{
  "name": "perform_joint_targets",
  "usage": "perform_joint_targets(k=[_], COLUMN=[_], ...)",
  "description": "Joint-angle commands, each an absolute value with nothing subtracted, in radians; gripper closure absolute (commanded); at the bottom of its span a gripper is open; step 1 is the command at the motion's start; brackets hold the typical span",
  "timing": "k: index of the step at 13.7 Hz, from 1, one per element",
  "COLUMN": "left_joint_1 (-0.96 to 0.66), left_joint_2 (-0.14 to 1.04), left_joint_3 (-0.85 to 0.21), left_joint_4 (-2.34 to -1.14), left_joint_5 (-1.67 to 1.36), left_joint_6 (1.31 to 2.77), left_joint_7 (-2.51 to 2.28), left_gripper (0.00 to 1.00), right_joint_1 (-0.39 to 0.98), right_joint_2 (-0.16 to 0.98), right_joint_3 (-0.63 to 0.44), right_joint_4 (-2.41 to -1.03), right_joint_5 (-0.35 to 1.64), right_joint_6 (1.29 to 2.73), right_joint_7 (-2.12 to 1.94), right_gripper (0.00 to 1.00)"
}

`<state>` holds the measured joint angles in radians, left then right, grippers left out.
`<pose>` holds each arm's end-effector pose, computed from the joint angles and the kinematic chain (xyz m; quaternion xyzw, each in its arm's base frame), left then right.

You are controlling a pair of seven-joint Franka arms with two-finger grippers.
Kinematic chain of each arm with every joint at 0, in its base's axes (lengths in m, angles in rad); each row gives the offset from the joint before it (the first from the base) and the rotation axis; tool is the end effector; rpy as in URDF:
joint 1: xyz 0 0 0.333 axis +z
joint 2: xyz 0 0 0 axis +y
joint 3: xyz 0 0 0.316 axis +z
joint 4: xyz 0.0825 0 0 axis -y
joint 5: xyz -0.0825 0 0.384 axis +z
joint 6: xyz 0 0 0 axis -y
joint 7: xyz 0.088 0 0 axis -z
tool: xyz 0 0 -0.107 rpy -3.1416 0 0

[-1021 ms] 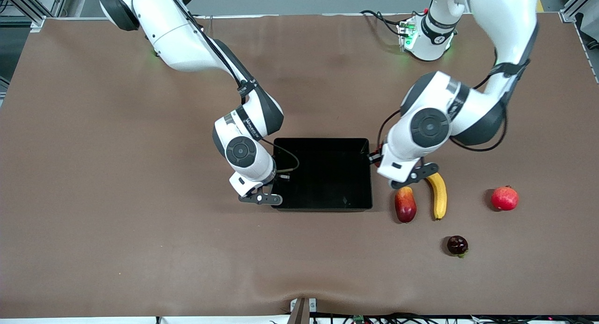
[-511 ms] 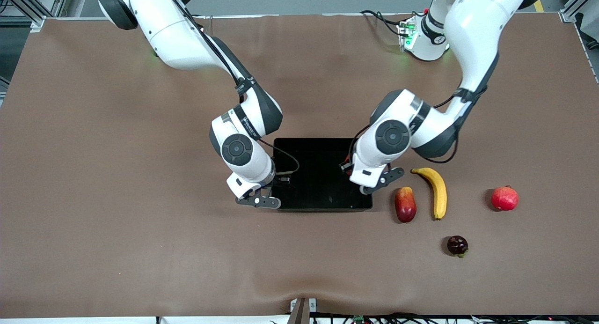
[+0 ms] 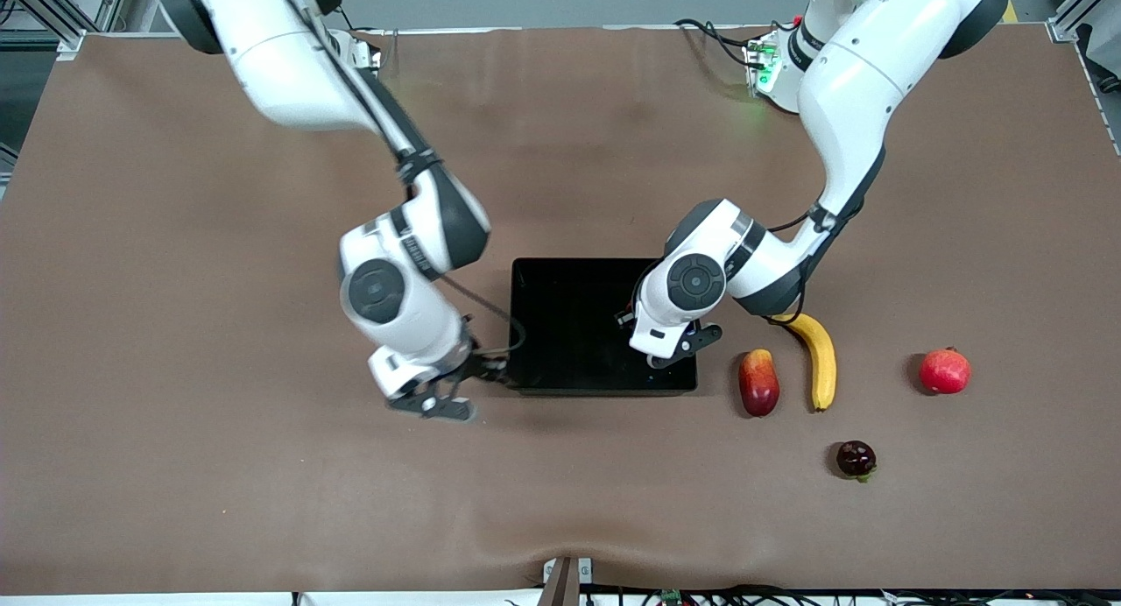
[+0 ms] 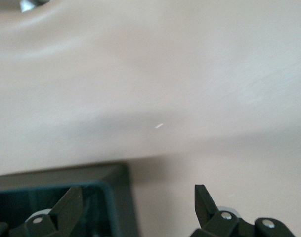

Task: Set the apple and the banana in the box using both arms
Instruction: 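Lower the apple into the tray with the left gripper while the right gripper withdraws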

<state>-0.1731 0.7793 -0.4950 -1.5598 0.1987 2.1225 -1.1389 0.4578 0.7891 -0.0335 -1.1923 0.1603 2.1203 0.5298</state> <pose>0.5729 -0.3802 0.2169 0.9680 0.2254 -0.1096 0.0110 0.6952 0.3302 0.3262 -0.9923 0.0837 -0.0344 0.0848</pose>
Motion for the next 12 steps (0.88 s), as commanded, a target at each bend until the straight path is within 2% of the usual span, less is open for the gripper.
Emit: perform_joint_targets(k=[1, 2, 3, 7, 9, 12], left_joint_1=[-0.183, -0.183, -0.181, -0.166, -0.155, -0.068], left_joint_2=[0.807, 0.807, 0.805, 0.738, 0.652, 0.569], left_joint_3=[-0.492, -0.492, -0.492, -0.495, -0.495, -0.502], left_joint_4=[-1.546, -1.546, -1.548, -1.542, -1.514, -1.442], left_joint_5=[0.221, 0.224, 0.241, 0.256, 0.253, 0.244], left_joint_6=[2.134, 2.14, 2.14, 2.122, 2.054, 1.913], left_joint_7=[-1.154, -1.154, -1.154, -1.155, -1.146, -1.103], left_gripper=[0.63, 0.4, 0.0, 0.0, 0.0, 0.0], right_joint_1=[0.358, 0.33, 0.302, 0.215, 0.172, 0.138], right_joint_2=[0.773, 0.772, 0.767, 0.733, 0.716, 0.657], right_joint_3=[-0.02, -0.02, -0.02, -0.02, -0.02, -0.02], right_joint_4=[-1.19, -1.193, -1.196, -1.242, -1.255, -1.342], right_joint_5=[0.169, 0.169, 0.169, 0.161, 0.161, 0.161], right_joint_6=[2.065, 2.062, 2.062, 2.025, 1.962, 1.954], right_joint_7=[0.37, 0.312, 0.267, 0.135, 0.056, -0.021], right_gripper=[0.0, 0.0, 0.0, 0.0, 0.0, 0.0])
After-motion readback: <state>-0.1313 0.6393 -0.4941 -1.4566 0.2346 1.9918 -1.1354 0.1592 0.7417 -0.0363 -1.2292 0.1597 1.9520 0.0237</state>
